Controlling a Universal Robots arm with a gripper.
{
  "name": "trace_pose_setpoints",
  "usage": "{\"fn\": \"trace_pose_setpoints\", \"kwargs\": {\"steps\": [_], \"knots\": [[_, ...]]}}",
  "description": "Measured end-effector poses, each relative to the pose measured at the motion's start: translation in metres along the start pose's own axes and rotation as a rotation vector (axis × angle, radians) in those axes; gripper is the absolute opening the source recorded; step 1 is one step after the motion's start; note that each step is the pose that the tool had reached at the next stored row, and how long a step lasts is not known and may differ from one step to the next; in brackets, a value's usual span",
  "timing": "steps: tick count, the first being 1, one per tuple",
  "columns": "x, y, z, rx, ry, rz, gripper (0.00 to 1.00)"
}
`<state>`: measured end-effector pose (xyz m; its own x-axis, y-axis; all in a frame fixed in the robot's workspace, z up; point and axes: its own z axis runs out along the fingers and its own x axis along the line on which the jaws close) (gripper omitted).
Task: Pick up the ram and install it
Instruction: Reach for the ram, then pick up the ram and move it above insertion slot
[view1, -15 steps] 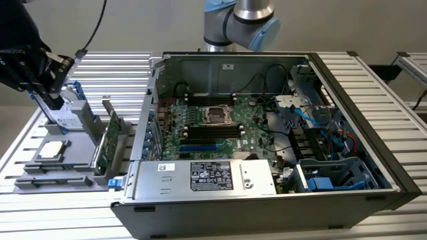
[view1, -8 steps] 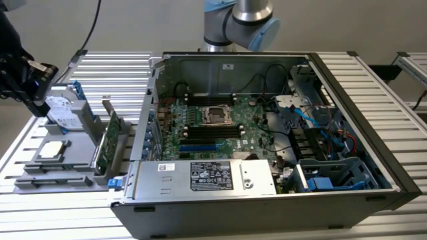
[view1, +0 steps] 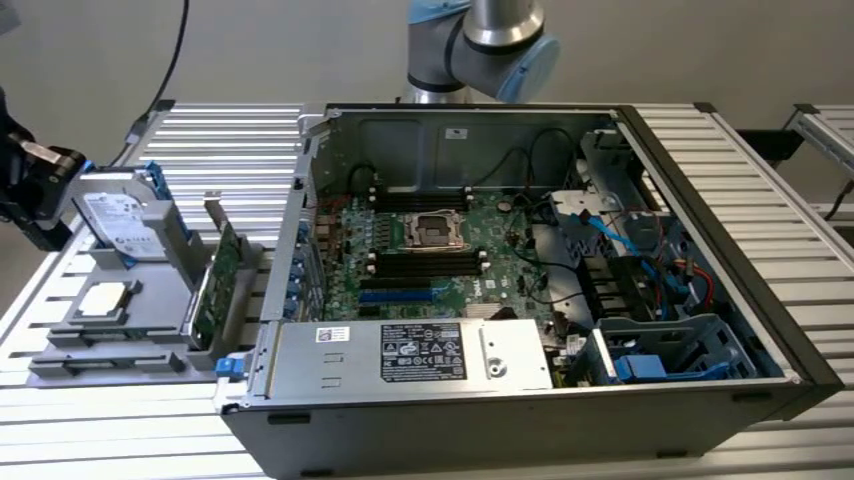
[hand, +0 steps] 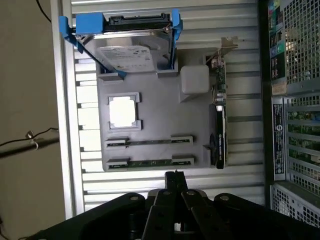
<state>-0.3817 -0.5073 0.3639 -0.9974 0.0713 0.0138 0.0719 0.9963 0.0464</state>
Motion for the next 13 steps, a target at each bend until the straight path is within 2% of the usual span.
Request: {"fn": "trace_pose_setpoints", "kwargs": {"steps": [13], "knots": [[0.0000, 0.0000, 0.0000, 0.0001, 0.0001, 0.000, 0.11]]}}
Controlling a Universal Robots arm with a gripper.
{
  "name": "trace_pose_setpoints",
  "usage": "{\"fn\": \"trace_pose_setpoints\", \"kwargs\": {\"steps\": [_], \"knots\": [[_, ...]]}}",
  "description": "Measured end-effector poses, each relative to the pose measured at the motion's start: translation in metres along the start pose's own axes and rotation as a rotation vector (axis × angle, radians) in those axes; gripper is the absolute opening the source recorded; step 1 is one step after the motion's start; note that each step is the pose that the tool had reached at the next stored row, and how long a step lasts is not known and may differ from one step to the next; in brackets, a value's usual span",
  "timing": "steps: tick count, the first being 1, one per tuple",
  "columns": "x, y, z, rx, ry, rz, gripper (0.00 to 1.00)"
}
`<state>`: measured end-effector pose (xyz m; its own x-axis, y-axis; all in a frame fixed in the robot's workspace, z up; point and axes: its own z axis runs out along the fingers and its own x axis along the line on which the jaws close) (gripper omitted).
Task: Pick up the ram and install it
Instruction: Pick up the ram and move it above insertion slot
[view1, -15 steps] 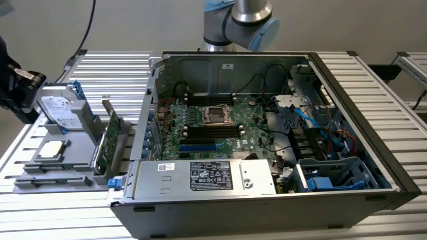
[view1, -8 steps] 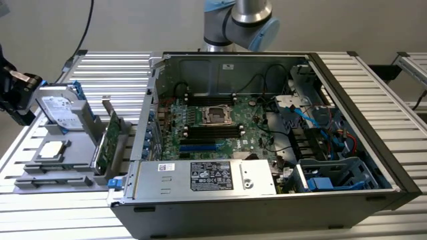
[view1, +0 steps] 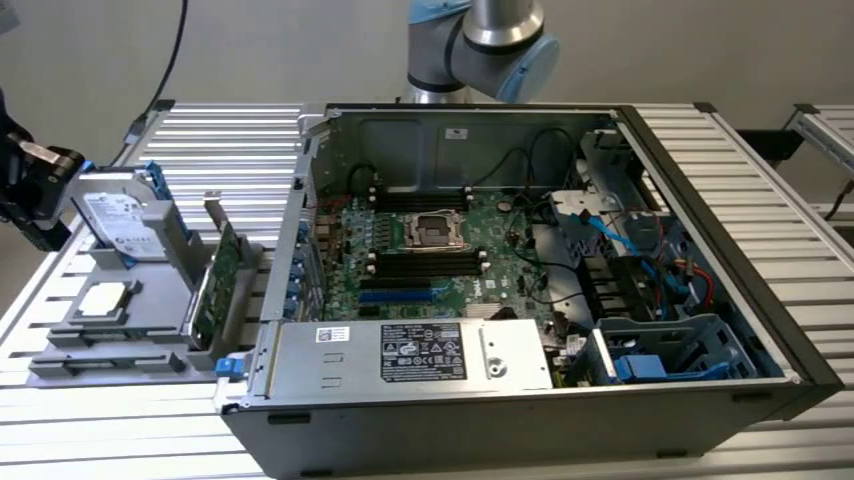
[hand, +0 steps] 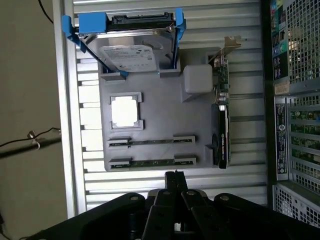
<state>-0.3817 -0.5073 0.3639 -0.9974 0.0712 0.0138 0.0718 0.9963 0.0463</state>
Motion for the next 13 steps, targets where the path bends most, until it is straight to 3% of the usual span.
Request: {"fn": "trace_pose_setpoints", "kwargs": {"steps": [3, 13], "knots": [[0.0006, 0.0000, 0.0002, 0.0002, 0.0003, -0.002, 0.11], [0.0005, -0.0003, 0.0060, 0.0023, 0.0083, -0.179, 0.11]]}}
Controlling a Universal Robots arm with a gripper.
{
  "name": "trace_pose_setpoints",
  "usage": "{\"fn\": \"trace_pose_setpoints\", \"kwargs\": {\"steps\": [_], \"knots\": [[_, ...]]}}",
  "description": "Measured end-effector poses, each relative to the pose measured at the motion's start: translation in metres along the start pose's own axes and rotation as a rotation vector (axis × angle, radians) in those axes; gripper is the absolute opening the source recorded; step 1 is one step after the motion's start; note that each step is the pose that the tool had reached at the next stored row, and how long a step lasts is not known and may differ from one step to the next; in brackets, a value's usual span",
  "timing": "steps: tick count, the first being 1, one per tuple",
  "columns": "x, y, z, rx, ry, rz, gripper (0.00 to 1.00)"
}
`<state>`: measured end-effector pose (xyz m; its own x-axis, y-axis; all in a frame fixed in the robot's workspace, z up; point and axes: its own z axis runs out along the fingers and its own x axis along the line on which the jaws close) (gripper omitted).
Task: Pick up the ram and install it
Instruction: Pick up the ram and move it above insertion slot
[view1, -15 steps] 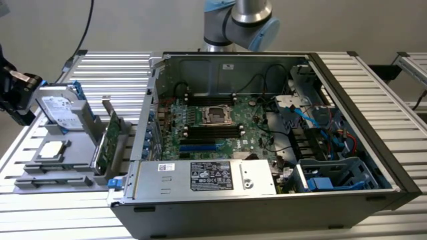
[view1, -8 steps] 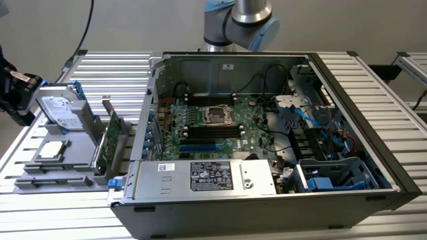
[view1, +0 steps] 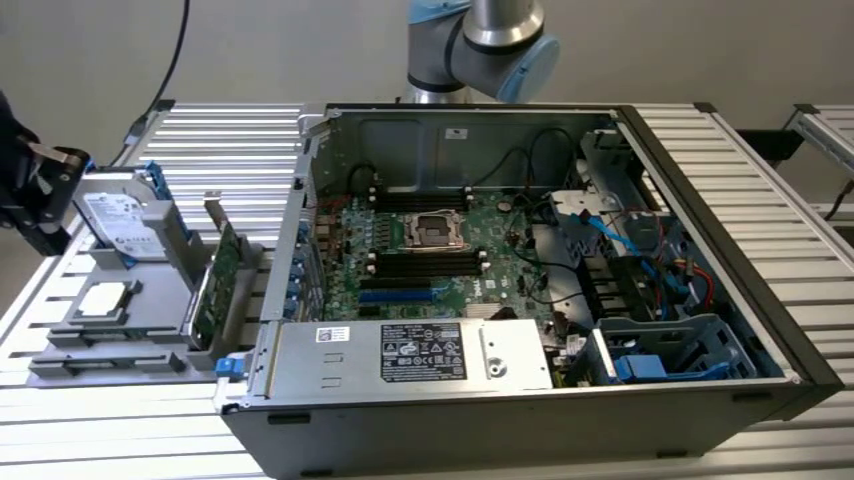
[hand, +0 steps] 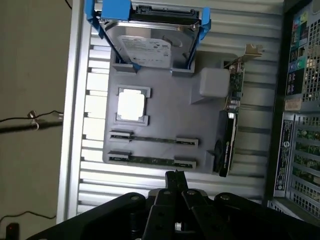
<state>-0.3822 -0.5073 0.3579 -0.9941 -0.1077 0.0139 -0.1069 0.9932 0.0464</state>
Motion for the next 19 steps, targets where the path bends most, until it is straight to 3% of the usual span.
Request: {"fn": "trace_pose_setpoints", "kwargs": {"steps": [19], "knots": [[-0.0001, -0.0004, 0.0093, 0.0048, 0.0161, -0.345, 0.11]]}}
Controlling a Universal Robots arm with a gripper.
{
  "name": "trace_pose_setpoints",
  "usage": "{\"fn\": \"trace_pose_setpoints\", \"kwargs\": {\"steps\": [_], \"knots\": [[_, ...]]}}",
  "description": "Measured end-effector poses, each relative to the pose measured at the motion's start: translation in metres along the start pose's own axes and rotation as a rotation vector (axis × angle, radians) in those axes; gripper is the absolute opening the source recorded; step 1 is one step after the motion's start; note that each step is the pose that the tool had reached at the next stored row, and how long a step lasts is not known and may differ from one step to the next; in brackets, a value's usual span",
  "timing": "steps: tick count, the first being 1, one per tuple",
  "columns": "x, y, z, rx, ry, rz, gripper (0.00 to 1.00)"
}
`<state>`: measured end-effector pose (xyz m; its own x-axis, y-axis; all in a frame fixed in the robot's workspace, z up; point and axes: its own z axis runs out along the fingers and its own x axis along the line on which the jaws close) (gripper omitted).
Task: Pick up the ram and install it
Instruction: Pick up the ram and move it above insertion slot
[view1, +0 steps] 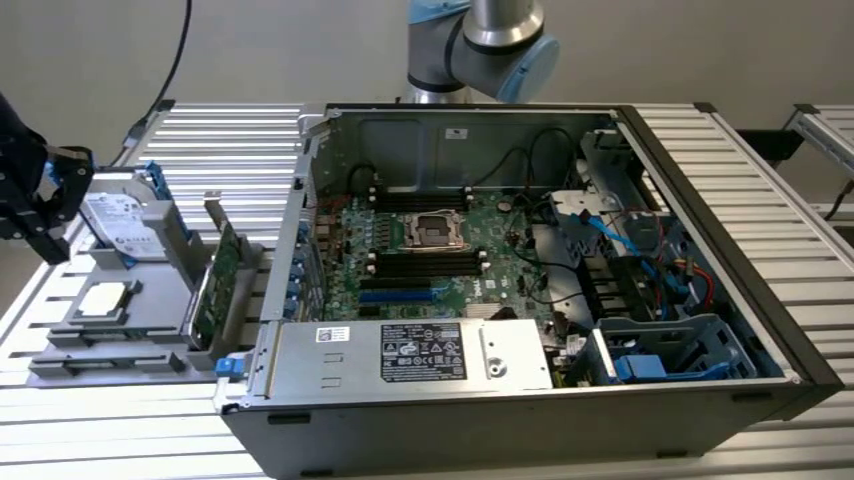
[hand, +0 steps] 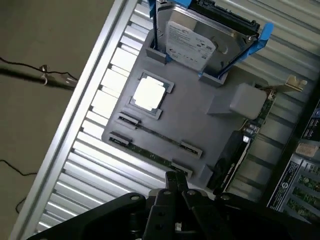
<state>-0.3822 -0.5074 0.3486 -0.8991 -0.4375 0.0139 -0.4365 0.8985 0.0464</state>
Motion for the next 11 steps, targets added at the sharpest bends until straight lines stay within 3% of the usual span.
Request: {"fn": "trace_pose_setpoints", "kwargs": {"steps": [11], "knots": [[-0.0001, -0.0002, 0.0051, -0.0057, 0.0053, -0.201, 0.11]]}}
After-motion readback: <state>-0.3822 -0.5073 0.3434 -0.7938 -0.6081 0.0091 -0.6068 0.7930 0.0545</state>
